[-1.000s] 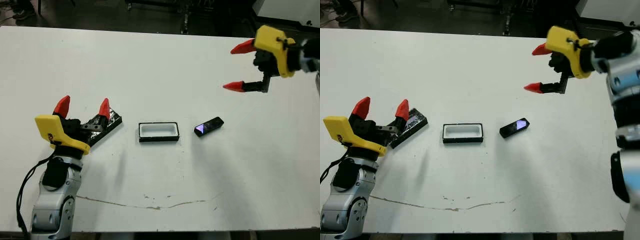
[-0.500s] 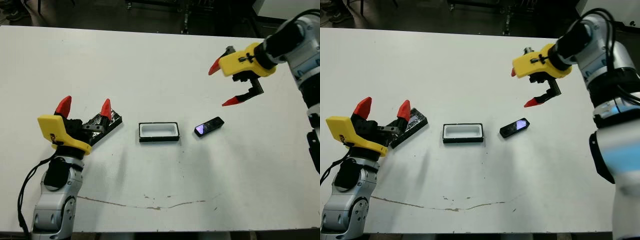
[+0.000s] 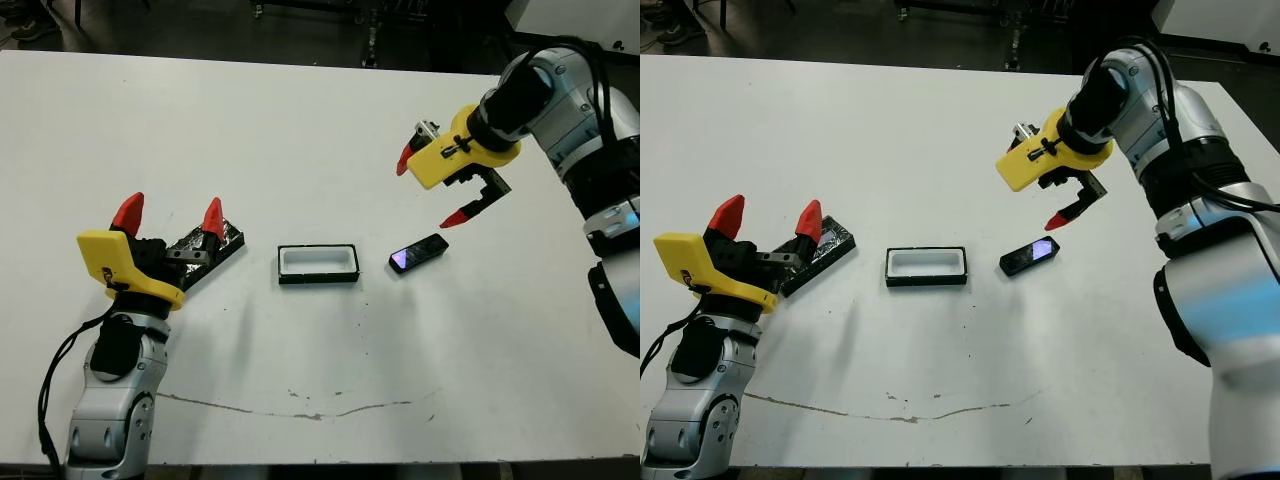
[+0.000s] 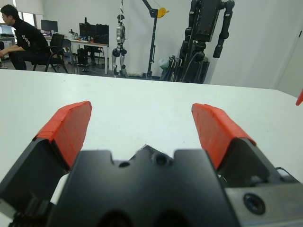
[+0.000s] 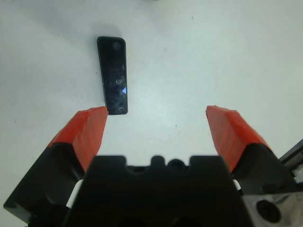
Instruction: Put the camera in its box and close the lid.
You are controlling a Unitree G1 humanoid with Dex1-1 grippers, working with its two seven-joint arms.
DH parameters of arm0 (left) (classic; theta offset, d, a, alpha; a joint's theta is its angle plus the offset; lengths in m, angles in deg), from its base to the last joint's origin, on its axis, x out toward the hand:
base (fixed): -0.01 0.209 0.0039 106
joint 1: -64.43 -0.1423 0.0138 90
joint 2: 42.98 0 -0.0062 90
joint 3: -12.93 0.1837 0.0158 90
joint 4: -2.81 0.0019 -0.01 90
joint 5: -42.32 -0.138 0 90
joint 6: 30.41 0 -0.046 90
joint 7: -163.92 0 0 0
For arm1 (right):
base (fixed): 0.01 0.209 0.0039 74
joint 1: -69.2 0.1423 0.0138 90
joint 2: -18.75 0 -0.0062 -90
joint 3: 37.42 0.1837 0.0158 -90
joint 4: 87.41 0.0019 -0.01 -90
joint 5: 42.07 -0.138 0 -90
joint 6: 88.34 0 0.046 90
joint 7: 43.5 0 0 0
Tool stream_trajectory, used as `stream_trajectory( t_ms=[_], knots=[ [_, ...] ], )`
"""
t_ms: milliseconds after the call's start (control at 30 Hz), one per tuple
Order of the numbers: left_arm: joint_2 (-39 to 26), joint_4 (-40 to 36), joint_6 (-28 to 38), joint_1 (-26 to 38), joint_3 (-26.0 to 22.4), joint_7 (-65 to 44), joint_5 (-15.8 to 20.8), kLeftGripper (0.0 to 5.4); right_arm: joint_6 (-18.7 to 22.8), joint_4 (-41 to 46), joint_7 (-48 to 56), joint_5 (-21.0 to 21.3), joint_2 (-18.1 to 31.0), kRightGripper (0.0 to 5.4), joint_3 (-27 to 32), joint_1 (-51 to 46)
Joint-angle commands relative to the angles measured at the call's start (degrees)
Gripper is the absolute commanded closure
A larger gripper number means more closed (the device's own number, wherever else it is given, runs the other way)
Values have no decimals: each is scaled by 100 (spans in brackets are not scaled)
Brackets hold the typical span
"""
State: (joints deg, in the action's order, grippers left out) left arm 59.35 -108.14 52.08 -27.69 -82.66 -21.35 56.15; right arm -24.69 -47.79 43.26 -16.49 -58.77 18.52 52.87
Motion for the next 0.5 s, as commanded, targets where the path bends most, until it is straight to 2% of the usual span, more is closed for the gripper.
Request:
stream_trajectory(
  t_ms=[33, 100, 233, 367, 500],
  knots=[
    [25, 23, -81, 1, -4, 62, -20, 1, -141, -130, -29, 36, -52, 0, -57, -134],
    [19, 38, -52, 3, 5, 64, -40, 1, -258, -213, -65, 54, -61, 0, -75, -155],
    [24, 28, -65, 0, 0, 61, -9, 1, -40, -391, 40, 37, -136, 0, -54, -178],
    [20, 19, -59, -12, 0, 58, -13, 1, -279, -456, -117, 105, -125, 0, -89, -277],
    [19, 15, -63, -18, 3, 65, -24, 1, -227, -517, -167, 207, -136, 0, -120, -306]
  ],
)
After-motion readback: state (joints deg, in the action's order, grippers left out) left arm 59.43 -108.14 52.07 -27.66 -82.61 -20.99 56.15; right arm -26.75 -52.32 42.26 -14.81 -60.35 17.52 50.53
